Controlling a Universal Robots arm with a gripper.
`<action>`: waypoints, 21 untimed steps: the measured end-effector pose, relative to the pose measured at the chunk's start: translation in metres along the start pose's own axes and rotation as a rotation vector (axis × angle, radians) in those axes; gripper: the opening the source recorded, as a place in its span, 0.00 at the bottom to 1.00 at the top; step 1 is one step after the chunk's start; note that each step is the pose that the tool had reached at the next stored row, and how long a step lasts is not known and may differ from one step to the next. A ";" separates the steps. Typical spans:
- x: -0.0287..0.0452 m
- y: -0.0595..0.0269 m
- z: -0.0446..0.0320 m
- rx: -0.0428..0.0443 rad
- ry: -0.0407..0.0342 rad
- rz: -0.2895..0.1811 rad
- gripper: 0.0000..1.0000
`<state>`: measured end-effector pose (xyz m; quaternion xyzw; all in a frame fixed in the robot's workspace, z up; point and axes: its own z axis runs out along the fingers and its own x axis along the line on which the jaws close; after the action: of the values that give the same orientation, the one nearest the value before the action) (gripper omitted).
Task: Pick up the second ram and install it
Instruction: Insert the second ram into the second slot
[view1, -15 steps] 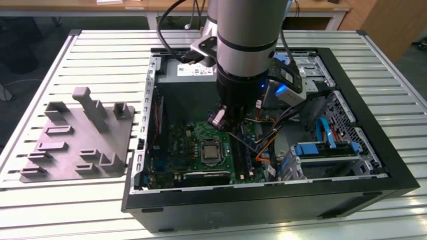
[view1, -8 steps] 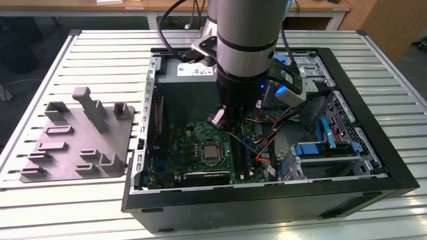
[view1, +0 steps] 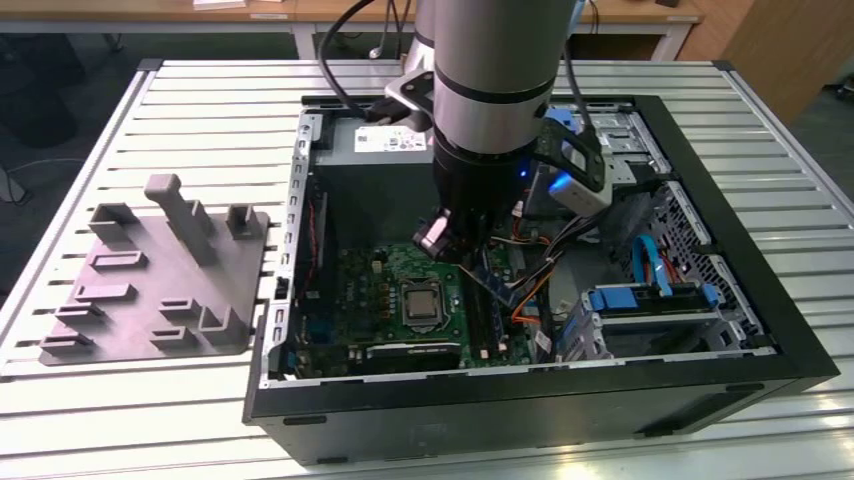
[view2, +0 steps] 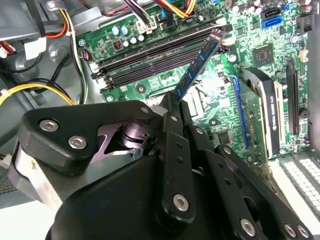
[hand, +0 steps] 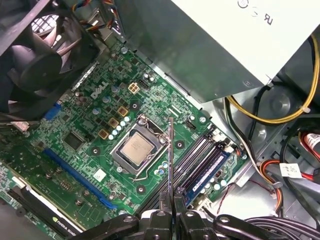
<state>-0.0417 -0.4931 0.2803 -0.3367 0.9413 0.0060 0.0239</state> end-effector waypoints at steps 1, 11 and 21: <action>0.0000 0.0000 0.0000 0.0003 0.0000 0.006 0.14; 0.0000 0.0000 0.0000 0.0029 0.0003 0.059 0.14; 0.0000 0.0000 0.0003 0.0070 0.0008 0.141 0.14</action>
<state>-0.0417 -0.4931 0.2800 -0.2694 0.9627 0.0043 0.0242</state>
